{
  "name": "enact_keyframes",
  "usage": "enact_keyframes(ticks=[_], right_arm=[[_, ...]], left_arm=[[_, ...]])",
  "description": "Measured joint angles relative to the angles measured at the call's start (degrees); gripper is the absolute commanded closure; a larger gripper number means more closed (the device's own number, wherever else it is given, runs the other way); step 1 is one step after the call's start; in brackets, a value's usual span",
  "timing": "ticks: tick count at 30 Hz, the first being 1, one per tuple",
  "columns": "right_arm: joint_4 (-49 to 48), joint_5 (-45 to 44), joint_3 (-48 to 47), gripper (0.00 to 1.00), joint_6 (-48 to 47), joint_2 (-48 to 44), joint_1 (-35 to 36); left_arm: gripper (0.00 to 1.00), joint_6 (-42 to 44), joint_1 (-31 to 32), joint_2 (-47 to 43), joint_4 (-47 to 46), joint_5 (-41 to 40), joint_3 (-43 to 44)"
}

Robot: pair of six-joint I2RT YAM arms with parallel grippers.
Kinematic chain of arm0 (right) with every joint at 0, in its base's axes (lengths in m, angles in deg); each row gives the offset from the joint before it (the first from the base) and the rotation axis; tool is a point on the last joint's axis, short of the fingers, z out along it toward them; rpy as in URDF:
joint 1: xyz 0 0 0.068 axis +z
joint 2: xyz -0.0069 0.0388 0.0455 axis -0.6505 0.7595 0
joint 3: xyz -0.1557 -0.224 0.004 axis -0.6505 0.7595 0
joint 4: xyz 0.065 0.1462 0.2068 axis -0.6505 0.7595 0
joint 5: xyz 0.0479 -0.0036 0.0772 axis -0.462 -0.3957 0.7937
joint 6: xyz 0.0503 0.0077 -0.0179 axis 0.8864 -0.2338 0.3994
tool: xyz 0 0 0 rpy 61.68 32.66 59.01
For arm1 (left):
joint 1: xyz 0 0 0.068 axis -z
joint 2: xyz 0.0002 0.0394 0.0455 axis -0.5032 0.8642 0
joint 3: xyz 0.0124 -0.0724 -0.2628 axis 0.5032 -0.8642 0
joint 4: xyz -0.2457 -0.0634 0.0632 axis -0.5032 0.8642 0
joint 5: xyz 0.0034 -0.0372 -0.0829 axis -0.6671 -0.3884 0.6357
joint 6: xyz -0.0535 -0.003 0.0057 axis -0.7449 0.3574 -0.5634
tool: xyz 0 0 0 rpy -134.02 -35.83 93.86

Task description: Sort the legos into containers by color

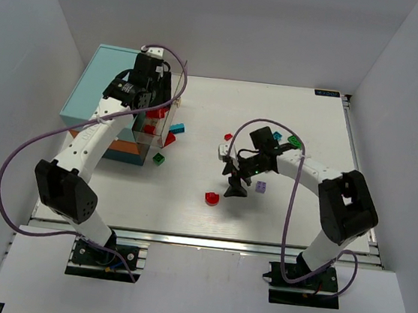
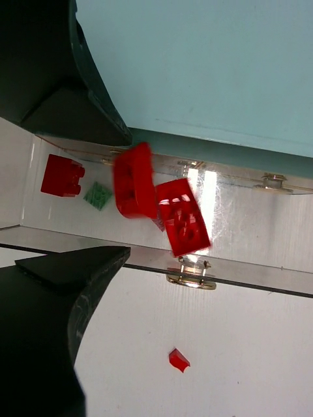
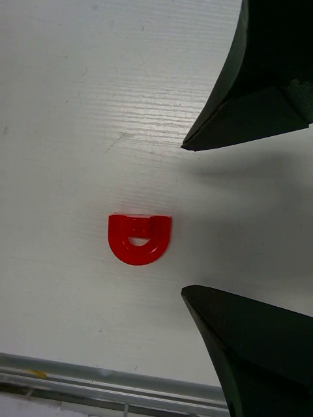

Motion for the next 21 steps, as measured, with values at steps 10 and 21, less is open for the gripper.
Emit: enact_keyframes(ticks=[10,21], right_arm=[[4.2,1.5,-4.0,0.11,-10.8,6.0,3.2],[1.3,-4.7,-3.5,0.14,-8.3,9.4,10.9]], left_arm=[[0.26,-2.4,0.0,-4.9,-0.3,1.2,-0.5],[0.23,-11.5,0.0,-30.9,-1.9,5.2,-13.6]])
